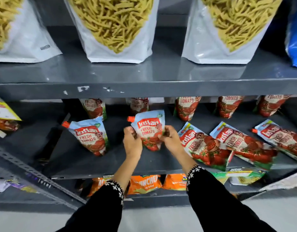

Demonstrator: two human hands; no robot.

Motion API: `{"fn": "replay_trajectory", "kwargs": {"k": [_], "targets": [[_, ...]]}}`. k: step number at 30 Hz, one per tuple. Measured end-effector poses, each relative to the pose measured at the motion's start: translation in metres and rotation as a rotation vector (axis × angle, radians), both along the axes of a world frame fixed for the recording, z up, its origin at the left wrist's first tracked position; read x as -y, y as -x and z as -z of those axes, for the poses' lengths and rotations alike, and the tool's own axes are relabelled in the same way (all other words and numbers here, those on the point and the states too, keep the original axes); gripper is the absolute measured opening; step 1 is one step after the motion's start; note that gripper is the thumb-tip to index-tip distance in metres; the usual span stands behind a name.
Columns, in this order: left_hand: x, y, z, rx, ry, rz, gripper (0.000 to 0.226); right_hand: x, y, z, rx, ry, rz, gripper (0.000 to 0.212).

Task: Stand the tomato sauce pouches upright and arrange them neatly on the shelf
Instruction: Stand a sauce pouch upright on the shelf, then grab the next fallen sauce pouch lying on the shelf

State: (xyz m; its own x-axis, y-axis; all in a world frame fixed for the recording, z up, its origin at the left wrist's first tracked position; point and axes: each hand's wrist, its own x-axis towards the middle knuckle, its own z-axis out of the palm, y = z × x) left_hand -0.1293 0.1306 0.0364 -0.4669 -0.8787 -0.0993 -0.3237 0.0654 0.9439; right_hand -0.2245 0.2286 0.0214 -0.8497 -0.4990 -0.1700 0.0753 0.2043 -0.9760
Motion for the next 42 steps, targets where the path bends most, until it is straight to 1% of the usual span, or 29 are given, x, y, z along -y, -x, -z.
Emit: {"fn": "replay_trajectory", "kwargs": {"k": [3,5,7,9,11,12,13,14,15,16,17,18,20,23,25,26,27,29,31,33,34,36,37,39,42], "targets": [[-0.006,0.002,0.002,0.055,0.08,0.038,0.025,-0.003,-0.002,0.006,0.016,-0.002,-0.015,0.035],[-0.018,0.001,0.006,0.048,0.022,-0.034,0.028,-0.009,0.005,0.004,0.015,-0.035,-0.052,0.037],[-0.03,-0.001,0.008,0.032,-0.114,-0.173,0.032,-0.018,0.015,0.001,-0.045,-0.102,-0.098,0.044],[-0.046,0.007,0.016,0.056,-0.278,-0.262,0.037,-0.037,0.029,-0.006,-0.185,-0.17,-0.046,0.047],[-0.058,0.018,0.023,0.034,-0.469,-0.212,0.032,-0.056,0.046,-0.015,-0.423,-0.307,0.085,0.041],[-0.072,0.026,0.027,0.018,-0.586,-0.154,0.03,-0.072,0.057,-0.018,-0.545,-0.435,0.117,0.039],[-0.085,0.033,0.026,0.01,-0.712,-0.087,0.026,-0.085,0.068,-0.019,-0.616,-0.591,0.107,0.038],[-0.094,0.04,0.022,-0.006,-0.825,-0.023,0.022,-0.091,0.077,-0.022,-0.613,-0.752,0.066,0.038],[-0.109,0.047,0.023,0.008,-0.899,0.032,0.027,-0.104,0.083,-0.022,-0.545,-0.914,0.017,0.04],[-0.123,0.053,0.023,0.031,-0.94,0.054,0.037,-0.115,0.087,-0.024,-0.45,-1.03,-0.027,0.04],[-0.135,0.058,0.02,0.047,-0.969,0.08,0.043,-0.123,0.09,-0.024,-0.362,-1.086,-0.065,0.041],[-0.143,0.063,0.018,0.052,-0.983,0.094,0.045,-0.128,0.091,-0.025,-0.299,-1.089,-0.087,0.043],[-0.154,0.071,0.013,0.038,-0.988,0.107,0.044,-0.131,0.093,-0.028,-0.239,-1.033,-0.094,0.043],[-0.159,0.081,0.013,0.002,-0.953,0.076,0.041,-0.133,0.095,-0.028,-0.178,-0.922,-0.031,0.039],[-0.161,0.086,0.015,0.003,-0.871,0.05,0.035,-0.139,0.099,-0.026,-0.198,-0.826,0.047,0.027],[-0.161,0.088,0.017,0.012,-0.799,0.023,0.031,-0.143,0.1,-0.025,-0.191,-0.766,0.095,0.021],[-0.16,0.091,0.018,0.035,-0.708,0.008,0.029,-0.147,0.101,-0.025,-0.18,-0.699,0.151,0.023],[-0.158,0.097,0.014,0.11,-0.462,0.025,0.028,-0.153,0.101,-0.022,-0.155,-0.554,0.272,0.022],[-0.155,0.099,-0.001,0.116,-0.214,0.061,0.026,-0.155,0.096,-0.019,-0.089,-0.303,0.382,0.028],[-0.152,0.099,-0.02,0.061,-0.017,0.085,0.021,-0.154,0.086,-0.02,0.026,0.023,0.48,0.029],[-0.15,0.098,-0.023,0.036,0.06,0.093,0.02,-0.153,0.082,-0.021,0.045,0.12,0.526,0.03],[-0.146,0.097,-0.02,0.016,0.163,0.111,0.019,-0.152,0.075,-0.016,0.038,0.167,0.549,0.037],[-0.146,0.095,-0.017,0.024,0.186,0.112,0.018,-0.152,0.071,-0.013,0.015,0.156,0.533,0.041],[-0.143,0.092,-0.008,0.028,0.16,0.083,0.017,-0.154,0.066,-0.008,0.009,0.145,0.479,0.042],[-0.15,0.089,0.005,-0.012,-0.028,0.023,0.016,-0.158,0.073,-0.01,-0.033,0.11,0.403,0.033]]}}
